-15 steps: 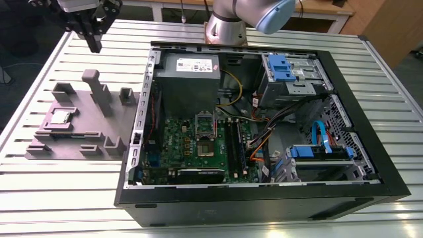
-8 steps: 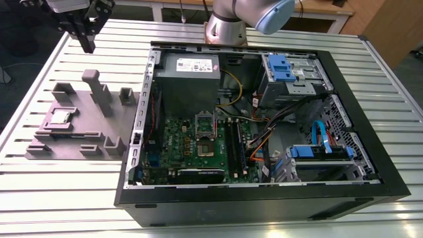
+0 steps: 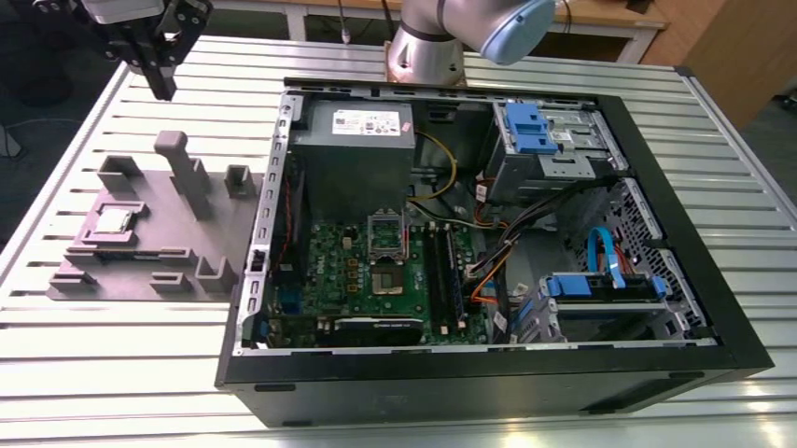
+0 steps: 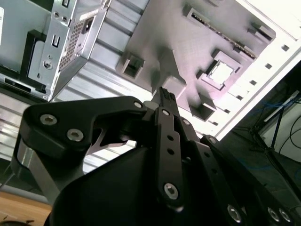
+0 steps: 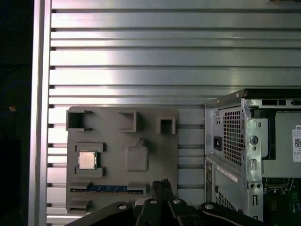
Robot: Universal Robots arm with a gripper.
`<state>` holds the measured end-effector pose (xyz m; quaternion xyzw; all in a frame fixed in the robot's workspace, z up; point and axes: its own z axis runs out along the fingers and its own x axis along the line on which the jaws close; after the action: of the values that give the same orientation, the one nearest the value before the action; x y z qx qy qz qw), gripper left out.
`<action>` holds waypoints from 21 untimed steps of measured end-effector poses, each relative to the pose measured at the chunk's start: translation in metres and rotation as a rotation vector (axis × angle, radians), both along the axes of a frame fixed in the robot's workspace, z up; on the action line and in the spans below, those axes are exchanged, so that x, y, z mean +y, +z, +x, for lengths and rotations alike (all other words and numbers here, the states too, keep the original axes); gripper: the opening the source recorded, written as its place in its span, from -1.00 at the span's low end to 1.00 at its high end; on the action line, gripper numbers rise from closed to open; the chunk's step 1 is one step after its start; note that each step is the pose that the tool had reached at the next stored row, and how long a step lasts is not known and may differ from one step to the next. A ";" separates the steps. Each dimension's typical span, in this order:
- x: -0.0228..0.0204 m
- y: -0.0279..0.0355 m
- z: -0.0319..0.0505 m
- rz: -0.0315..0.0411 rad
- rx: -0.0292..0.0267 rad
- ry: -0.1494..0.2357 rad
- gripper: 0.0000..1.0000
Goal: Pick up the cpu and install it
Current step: 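Reach for the cpu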
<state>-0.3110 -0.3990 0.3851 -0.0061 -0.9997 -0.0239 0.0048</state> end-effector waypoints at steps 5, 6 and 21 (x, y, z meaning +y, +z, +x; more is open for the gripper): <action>0.0000 0.0000 -0.0022 0.0000 0.0000 0.000 -0.80; 0.0000 0.0000 -0.0027 0.0000 0.0000 0.000 -0.80; 0.0000 0.0000 -0.0076 -0.0001 0.0000 0.000 -0.80</action>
<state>-0.3186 -0.3990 0.3851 -0.0062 -0.9997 -0.0239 0.0048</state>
